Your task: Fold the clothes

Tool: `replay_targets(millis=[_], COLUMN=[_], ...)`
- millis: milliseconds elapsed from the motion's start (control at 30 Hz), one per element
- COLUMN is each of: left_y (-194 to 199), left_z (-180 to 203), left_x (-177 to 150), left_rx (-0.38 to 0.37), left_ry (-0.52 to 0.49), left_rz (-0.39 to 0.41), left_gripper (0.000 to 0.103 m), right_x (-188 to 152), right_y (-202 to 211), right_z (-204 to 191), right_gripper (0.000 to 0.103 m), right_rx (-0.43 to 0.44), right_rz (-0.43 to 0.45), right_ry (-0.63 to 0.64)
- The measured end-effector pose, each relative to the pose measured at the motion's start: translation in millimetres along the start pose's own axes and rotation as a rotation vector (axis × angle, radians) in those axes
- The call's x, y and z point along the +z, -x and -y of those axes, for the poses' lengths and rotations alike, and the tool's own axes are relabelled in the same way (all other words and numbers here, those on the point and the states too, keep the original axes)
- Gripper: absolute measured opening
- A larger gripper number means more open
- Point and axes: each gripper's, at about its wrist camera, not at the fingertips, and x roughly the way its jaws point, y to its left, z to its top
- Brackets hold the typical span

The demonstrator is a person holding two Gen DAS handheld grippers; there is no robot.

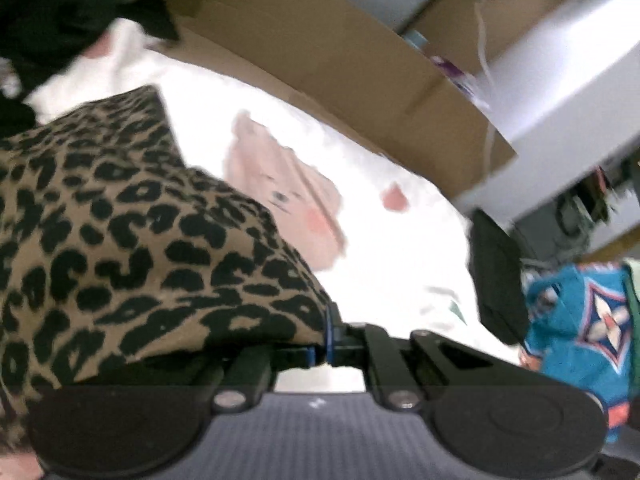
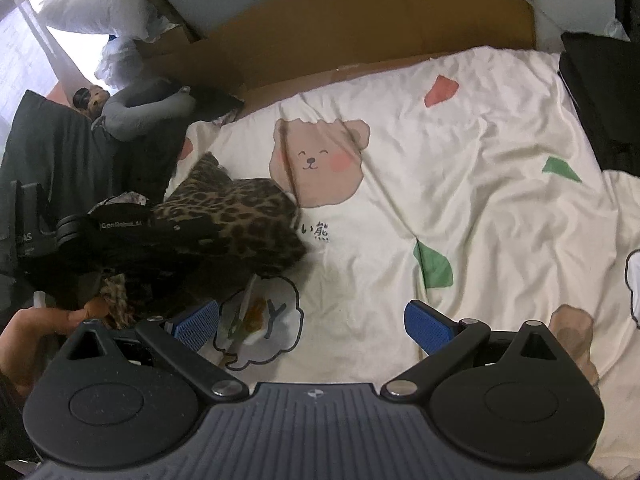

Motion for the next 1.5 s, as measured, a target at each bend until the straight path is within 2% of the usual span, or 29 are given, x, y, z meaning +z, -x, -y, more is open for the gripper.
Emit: replay_targets(millis=[233, 333, 633, 833, 1000, 1300, 1500], left_y=[-22.9, -28.6, -40.7, -40.5, -53.5, -72.7, -86.7], left_z=[35.2, 48.6, 89.3, 125.2, 135.3, 124.0, 113.4], left_x=[-10.2, -12.2, 10.0, 19.5, 12.8, -29.8, -57.9], left_rx=[-0.087, -0.114, -0.135, -0.155, -0.164, -0.173, -0.119], left_ry=[-0.092, -0.105, -0.143, -0.212, -0.199, -0.178, -0.170], left_rz=[-0.080, -0.096, -0.088, -0.070, -0.097, -0.163, -0.256], left_gripper=[0.005, 0.005, 0.005, 0.002, 0.002, 0.000, 0.000], right_x=[-3.0, -1.6, 11.4, 24.0, 23.5, 3.3, -4.1], right_y=[-2.1, -0.6, 13.4, 28.1, 34.5, 31.4, 27.5], right_z=[20.0, 23.1, 41.9, 62.5, 78.5, 108.6, 119.1], right_gripper=[0.101, 0.101, 0.101, 0.101, 0.101, 0.101, 0.101], right_rx=[-0.003, -0.029, -0.024, -0.014, -0.018, -0.036, -0.038], right_rz=[-0.017, -0.011, 0.042, 0.100, 0.117, 0.077, 0.058], right_ry=[-0.077, -0.072, -0.131, -0.205, -0.242, -0.305, -0.336])
